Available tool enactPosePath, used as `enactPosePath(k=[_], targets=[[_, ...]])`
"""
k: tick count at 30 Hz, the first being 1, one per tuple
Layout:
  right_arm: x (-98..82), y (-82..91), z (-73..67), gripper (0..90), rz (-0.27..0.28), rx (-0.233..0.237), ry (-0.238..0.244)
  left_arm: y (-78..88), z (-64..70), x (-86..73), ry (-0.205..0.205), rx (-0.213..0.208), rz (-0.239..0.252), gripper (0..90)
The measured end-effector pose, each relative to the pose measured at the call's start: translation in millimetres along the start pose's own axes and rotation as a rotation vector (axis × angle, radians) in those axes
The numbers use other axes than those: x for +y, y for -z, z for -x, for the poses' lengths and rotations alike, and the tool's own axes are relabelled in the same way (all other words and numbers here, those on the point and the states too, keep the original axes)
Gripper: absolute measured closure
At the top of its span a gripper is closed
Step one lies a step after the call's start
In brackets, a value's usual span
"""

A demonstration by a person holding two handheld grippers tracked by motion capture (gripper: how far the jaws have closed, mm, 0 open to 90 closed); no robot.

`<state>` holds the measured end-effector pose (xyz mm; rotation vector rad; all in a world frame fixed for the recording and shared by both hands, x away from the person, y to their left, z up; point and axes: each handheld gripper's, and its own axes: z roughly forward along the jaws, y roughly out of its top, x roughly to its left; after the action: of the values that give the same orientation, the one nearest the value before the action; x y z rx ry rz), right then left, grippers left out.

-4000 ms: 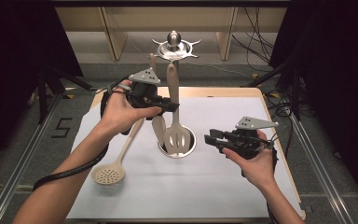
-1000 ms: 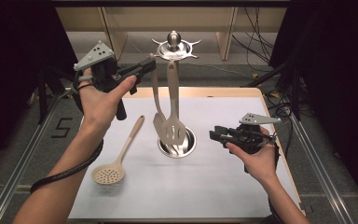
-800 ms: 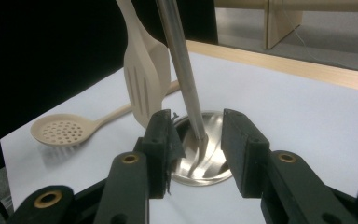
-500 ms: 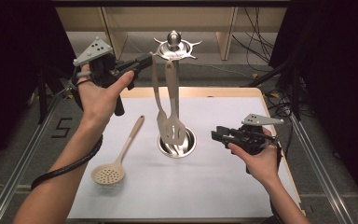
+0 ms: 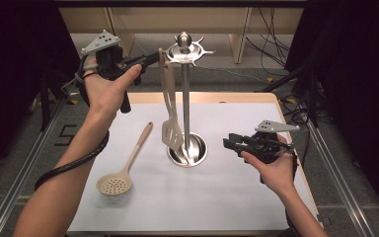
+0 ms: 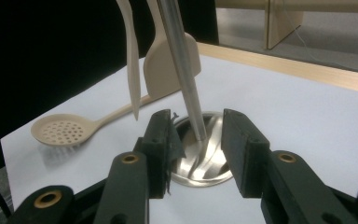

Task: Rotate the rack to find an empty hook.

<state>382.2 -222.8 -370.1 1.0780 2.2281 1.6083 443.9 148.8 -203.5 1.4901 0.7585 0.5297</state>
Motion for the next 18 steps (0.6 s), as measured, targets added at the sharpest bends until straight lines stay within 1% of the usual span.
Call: enactPosePath(k=[1,2,3,4,5,6,9,11,12,13,15,16,17,18], targets=[[0.0,0.2,-1.0,64.0,0.000,0.000,-0.007,-1.2,-0.4,1.0,-0.010,0.003,-0.006,89.3],[0.5,0.1,0.6,64.0,0.005,-0.005,0.018,-2.6,-0.8,2.3,-0.021,0.006,-0.013,89.3],[0.7,-0.8,1.0,64.0,0.015,-0.002,0.023,-3.4,-1.2,2.9,-0.025,0.008,-0.016,89.3],[1.1,-0.6,0.6,64.0,0.008,0.001,0.017,-4.6,-1.4,3.7,-0.025,0.009,-0.020,89.3],[1.5,0.2,1.1,64.0,0.008,-0.007,0.032,-5.5,-1.9,4.4,-0.030,0.010,-0.025,89.3],[2.2,1.1,0.9,64.0,0.008,-0.016,0.036,-6.5,-2.7,4.8,-0.028,0.008,-0.027,89.3],[2.7,1.4,0.6,64.0,0.003,-0.020,0.034,-8.7,-4.3,6.0,-0.023,0.009,-0.033,89.4],[2.3,0.6,1.7,64.0,0.011,-0.023,0.049,-10.1,-4.8,7.1,-0.024,0.009,-0.039,89.3],[2.1,1.3,-1.3,64.0,-0.003,-0.011,0.005,-10.8,-5.2,7.7,-0.026,0.010,-0.042,89.3],[2.2,1.1,-1.9,64.0,0.000,-0.007,-0.005,-11.7,-5.8,8.2,-0.025,0.010,-0.044,89.3],[2.6,1.3,-1.5,64.0,0.000,-0.008,-0.002,-13.4,-7.3,9.0,-0.022,0.008,-0.049,89.3],[2.9,2.3,-1.5,64.0,-0.010,-0.014,-0.001,-14.3,-7.9,9.3,-0.022,0.006,-0.050,89.3],[2.8,1.4,-1.8,64.0,-0.001,-0.004,-0.009,-15.1,-8.4,9.6,-0.024,0.005,-0.052,89.3],[2.8,1.2,-1.8,64.0,0.002,-0.004,-0.010,-15.4,-8.9,10.0,-0.025,0.000,-0.054,89.3]])
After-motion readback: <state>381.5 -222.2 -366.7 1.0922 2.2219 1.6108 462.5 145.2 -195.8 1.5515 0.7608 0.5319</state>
